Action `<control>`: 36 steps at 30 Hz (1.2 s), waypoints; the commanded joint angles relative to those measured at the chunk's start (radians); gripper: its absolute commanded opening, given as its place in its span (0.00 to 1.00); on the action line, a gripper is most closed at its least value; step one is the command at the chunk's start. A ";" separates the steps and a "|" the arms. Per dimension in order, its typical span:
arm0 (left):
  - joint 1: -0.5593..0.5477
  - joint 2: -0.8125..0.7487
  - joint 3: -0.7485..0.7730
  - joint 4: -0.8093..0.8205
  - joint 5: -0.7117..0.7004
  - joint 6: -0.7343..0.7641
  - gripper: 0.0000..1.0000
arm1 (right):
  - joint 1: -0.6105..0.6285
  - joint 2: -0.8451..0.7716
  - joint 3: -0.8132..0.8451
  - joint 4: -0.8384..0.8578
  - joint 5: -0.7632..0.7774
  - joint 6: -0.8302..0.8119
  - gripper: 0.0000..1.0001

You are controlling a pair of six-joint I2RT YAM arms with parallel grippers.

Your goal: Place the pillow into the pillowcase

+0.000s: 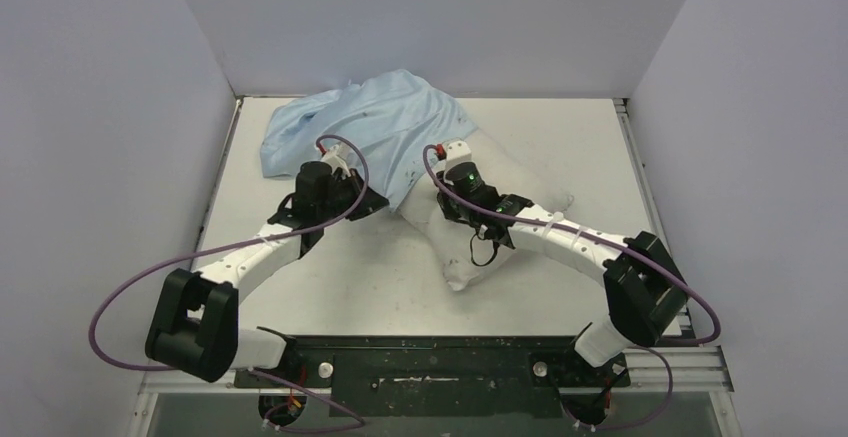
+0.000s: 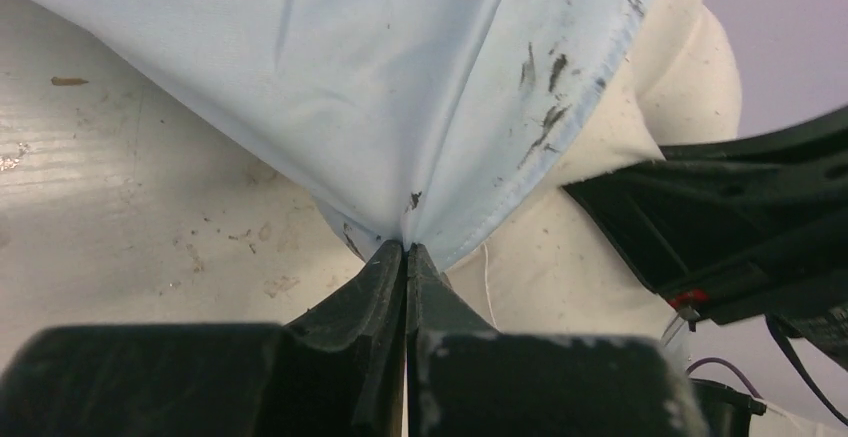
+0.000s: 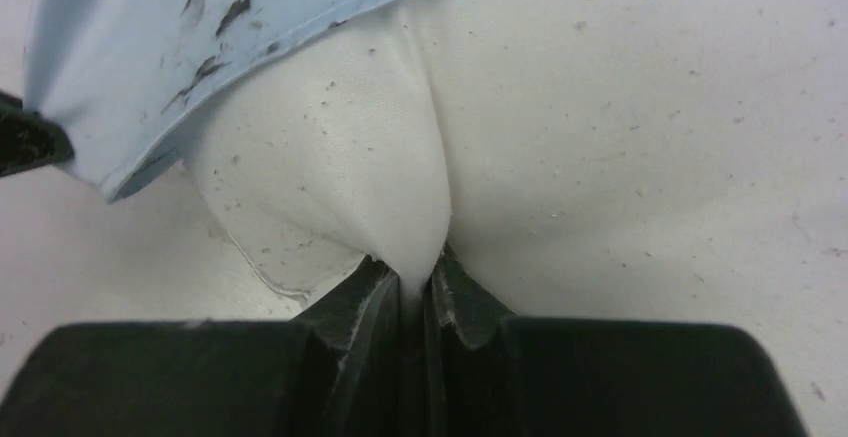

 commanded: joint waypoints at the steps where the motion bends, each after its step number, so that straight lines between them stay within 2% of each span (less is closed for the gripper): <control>1: -0.047 -0.089 0.044 -0.181 0.002 0.054 0.00 | -0.038 -0.015 -0.066 0.302 -0.034 0.190 0.00; 5: -0.118 -0.089 0.041 -0.224 -0.013 0.038 0.00 | -0.027 -0.013 -0.083 0.408 0.041 0.279 0.00; 11: -0.264 -0.045 0.022 -0.111 -0.006 -0.025 0.00 | -0.019 -0.012 -0.131 0.555 0.100 0.379 0.00; 16: -0.279 -0.046 -0.019 -0.025 0.006 -0.082 0.00 | -0.005 -0.014 -0.179 0.552 0.093 0.405 0.00; 19: -0.275 -0.056 0.014 -0.079 -0.021 -0.052 0.00 | -0.005 -0.050 -0.221 0.509 0.063 0.412 0.02; 22: -0.272 -0.078 0.094 -0.187 -0.065 0.013 0.00 | -0.015 -0.117 -0.244 0.433 -0.013 0.363 0.26; 24: -0.270 -0.100 0.169 -0.287 -0.121 0.070 0.11 | -0.024 -0.181 -0.247 0.381 -0.069 0.323 0.40; 26: -0.268 -0.111 0.253 -0.363 -0.187 0.129 0.22 | -0.040 -0.242 -0.234 0.332 -0.134 0.290 0.62; 28: -0.261 -0.105 0.336 -0.414 -0.260 0.186 0.31 | -0.071 -0.286 -0.204 0.276 -0.210 0.275 0.77; 33: -0.229 0.013 0.541 -0.467 -0.386 0.324 0.53 | -0.266 -0.333 -0.138 0.194 -0.398 0.276 0.98; 36: -0.209 0.103 0.619 -0.419 -0.390 0.385 0.63 | -0.404 -0.307 -0.085 0.149 -0.486 0.256 1.00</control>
